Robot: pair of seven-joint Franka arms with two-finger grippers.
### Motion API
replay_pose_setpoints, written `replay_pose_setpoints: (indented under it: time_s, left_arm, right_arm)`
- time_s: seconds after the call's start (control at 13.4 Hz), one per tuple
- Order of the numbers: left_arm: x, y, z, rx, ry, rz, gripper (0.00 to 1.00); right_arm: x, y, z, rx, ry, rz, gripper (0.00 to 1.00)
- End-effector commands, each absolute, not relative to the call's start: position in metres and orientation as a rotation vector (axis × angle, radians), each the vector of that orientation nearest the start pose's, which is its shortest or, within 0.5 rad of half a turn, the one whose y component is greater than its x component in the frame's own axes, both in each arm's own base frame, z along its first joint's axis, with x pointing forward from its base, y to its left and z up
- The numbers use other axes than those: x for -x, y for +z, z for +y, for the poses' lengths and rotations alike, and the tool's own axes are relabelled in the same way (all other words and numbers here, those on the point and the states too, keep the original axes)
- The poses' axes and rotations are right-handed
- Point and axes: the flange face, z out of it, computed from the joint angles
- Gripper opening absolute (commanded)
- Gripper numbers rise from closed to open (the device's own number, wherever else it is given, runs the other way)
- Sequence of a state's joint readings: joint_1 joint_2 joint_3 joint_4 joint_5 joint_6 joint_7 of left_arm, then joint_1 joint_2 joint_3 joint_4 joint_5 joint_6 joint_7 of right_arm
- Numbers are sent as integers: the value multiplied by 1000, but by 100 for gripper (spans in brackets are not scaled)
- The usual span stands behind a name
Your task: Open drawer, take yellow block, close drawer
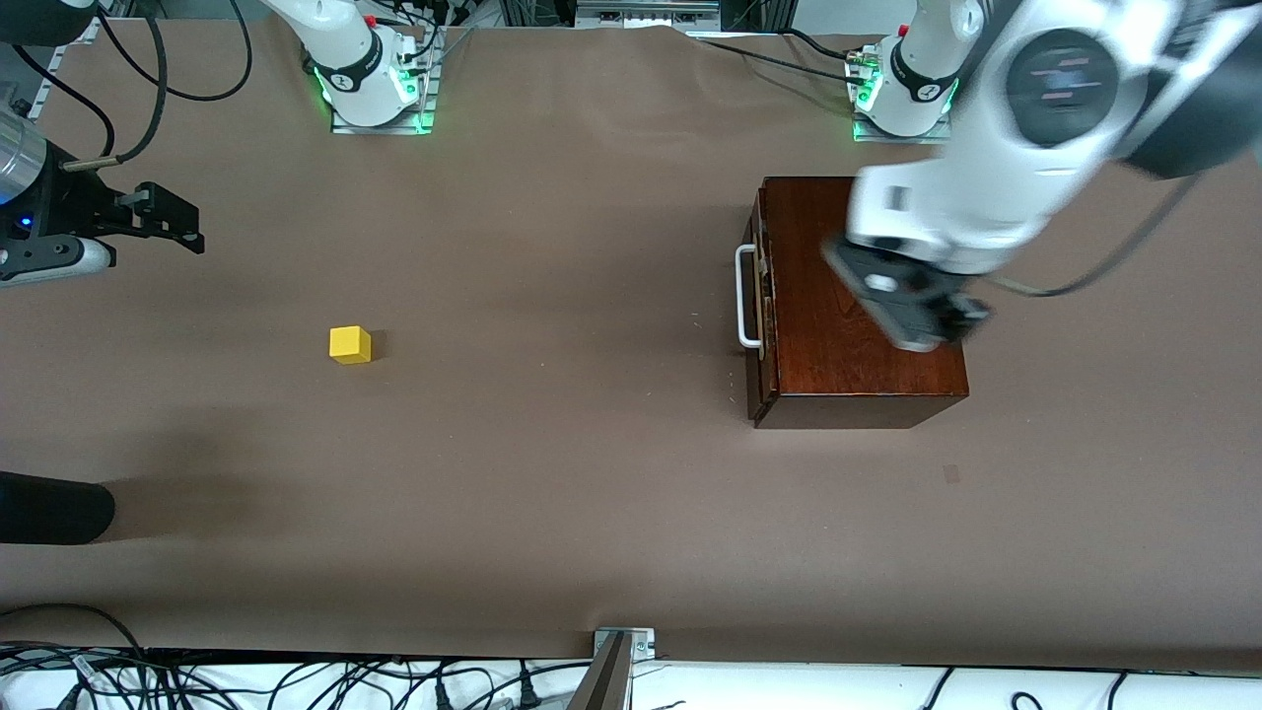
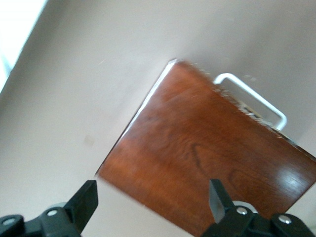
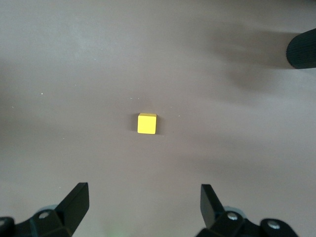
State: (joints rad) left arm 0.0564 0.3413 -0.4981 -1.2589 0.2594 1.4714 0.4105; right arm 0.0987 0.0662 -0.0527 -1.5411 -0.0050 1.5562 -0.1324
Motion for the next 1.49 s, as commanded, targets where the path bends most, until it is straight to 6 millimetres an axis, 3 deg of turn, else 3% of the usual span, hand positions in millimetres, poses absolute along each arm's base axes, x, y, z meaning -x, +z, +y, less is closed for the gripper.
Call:
replay_pose_setpoints:
  time_s: [0.0, 0.15, 0.3, 0.45, 0.67, 0.74, 0.82, 1.04, 1.41]
  left_arm:
    - [-581, 596, -148, 2961, 114, 774, 100]
    - [-570, 598, -108, 3066, 20, 521, 100]
    - [-560, 601, -83, 3092, -72, 405, 100]
    - [-560, 600, -48, 3111, -73, 208, 100]
    - [-560, 593, -40, 3108, -50, 120, 100]
    - [-559, 591, -46, 3106, -31, 132, 100]
    - [-560, 591, -36, 3107, -28, 103, 100]
    - [-559, 591, -46, 3108, -24, 122, 100]
    - [-558, 591, -43, 3110, -22, 98, 100]
  right_arm:
    - [-570, 607, 28, 3135, 70, -272, 100]
    - [-569, 608, 28, 3135, 70, -272, 100]
    - [-569, 608, 28, 3135, 70, -272, 100]
    - [-569, 608, 28, 3135, 68, -270, 100]
    - [-570, 607, 28, 3135, 70, -270, 100]
    - [-570, 607, 28, 3135, 73, -270, 100]
    - [-570, 607, 28, 3135, 73, -270, 100]
    - [-570, 607, 27, 3136, 73, -268, 100]
    - [-570, 607, 27, 3136, 73, -268, 100]
